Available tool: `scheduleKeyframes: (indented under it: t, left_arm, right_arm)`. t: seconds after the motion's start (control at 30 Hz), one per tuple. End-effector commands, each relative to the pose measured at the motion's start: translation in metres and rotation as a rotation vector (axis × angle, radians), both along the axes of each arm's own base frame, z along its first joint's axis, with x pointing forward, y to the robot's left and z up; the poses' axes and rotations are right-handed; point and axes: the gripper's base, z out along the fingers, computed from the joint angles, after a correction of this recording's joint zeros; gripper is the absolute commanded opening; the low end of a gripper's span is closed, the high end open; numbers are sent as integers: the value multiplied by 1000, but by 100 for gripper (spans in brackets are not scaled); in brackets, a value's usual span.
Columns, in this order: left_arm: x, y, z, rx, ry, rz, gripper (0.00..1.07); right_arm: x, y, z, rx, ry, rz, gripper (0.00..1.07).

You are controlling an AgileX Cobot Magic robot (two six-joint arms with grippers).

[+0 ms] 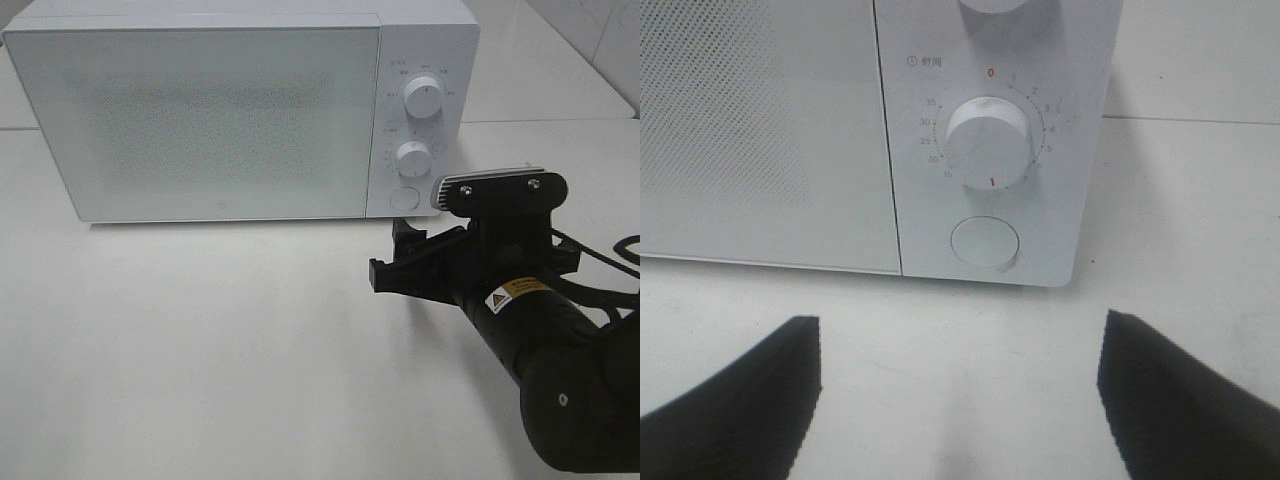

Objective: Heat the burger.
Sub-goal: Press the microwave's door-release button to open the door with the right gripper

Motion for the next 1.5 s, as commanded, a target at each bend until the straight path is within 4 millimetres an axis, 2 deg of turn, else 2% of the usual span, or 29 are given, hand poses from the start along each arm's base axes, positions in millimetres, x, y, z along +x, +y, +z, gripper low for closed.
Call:
scheduleKeyframes:
  t: [0.03,0.07,0.17,0.23,0.27,0.33,0.37,0.4,0.43,0.47,0.5,0.53,0.6,0.67,0.7,0.73,0.77,0.8,0.87,0.9,0.93,0.97,1.0,1.03,1.07,1.13,1.17,1.2,1.5]
  left_arm:
    - [0,0,0,-5,-12,-3,84]
    - [0,0,0,-5,-12,-3,84]
    - [0,0,0,-5,-12,-3,84]
    - [0,0,0,-5,-12,-3,84]
    - [0,0,0,-5,-12,-3,84]
    - [0,0,0,-5,-12,-3,84]
    - [0,0,0,-5,-12,-3,84]
    - [0,0,0,-5,-12,-3,84]
    - [0,0,0,-5,-12,-3,84]
    - [0,0,0,-5,-12,-3,84]
    - [0,0,0,-5,-12,-3,84]
    - [0,0,0,-5,-12,-3,84]
    - [0,0,0,-5,-12,-3,84]
    - [0,0,0,-5,-12,-3,84]
    - [0,0,0,-5,-12,-3,84]
    - [0,0,0,-5,-12,-3,84]
    - [0,0,0,-5,-12,-3,84]
    - [0,0,0,-5,-12,-3,84]
    - [0,0,0,-5,-12,-3,84]
    - [0,0,0,-5,-12,-3,84]
    - [0,0,0,-5,-12,-3,84]
    - [0,0,0,-5,-12,-3,84]
    - [0,0,0,-5,-12,-3,84]
    - [0,0,0,-5,-12,-3,84]
    - [0,0,0,-5,-12,-3,84]
    - [0,0,0,-5,-12,-3,84]
    - [0,0,0,-5,-12,-3,84]
    - [0,0,0,-5,-12,-3,84]
    - [0,0,0,-5,-12,-3,84]
  right_arm:
    - [4,2,13,134,-121,-39,75]
    - [4,2,13,222,-112,-58,75]
    - [4,2,13,275,-106,-70,75]
    - [4,2,13,489,-83,-119,75]
    - [4,2,13,489,-83,-119,75]
    - [4,2,13,666,-62,-159,75]
    - [4,2,13,666,-62,-159,75]
    - [4,2,13,790,-47,-187,75]
    - [4,2,13,790,-47,-187,75]
    - [4,2,13,860,-38,-203,74]
    - [4,2,13,996,-20,-234,73]
    - [4,2,13,996,-20,-234,73]
    - [4,2,13,1169,2,-274,68]
    - [4,2,13,1214,8,-284,66]
    - [4,1,13,1303,19,-307,62]
    - [4,1,13,1303,19,-307,62]
    - [4,1,13,1387,31,-326,57]
    - [4,1,13,1387,31,-326,57]
    - [4,1,13,1473,40,-349,46]
    - [4,1,13,1473,40,-349,46]
    - [4,1,13,1512,42,-363,37]
    - [4,0,13,1522,43,-367,32]
    - [4,0,13,1522,43,-367,32]
    - [4,0,12,1544,41,-381,23]
    - [4,0,12,1544,41,-381,23]
    - [4,-2,12,1546,36,-396,9]
    - [4,-2,12,1546,36,-396,9]
    - [4,-2,10,1544,46,-411,1]
    - [5,1,1,1526,138,-521,0]
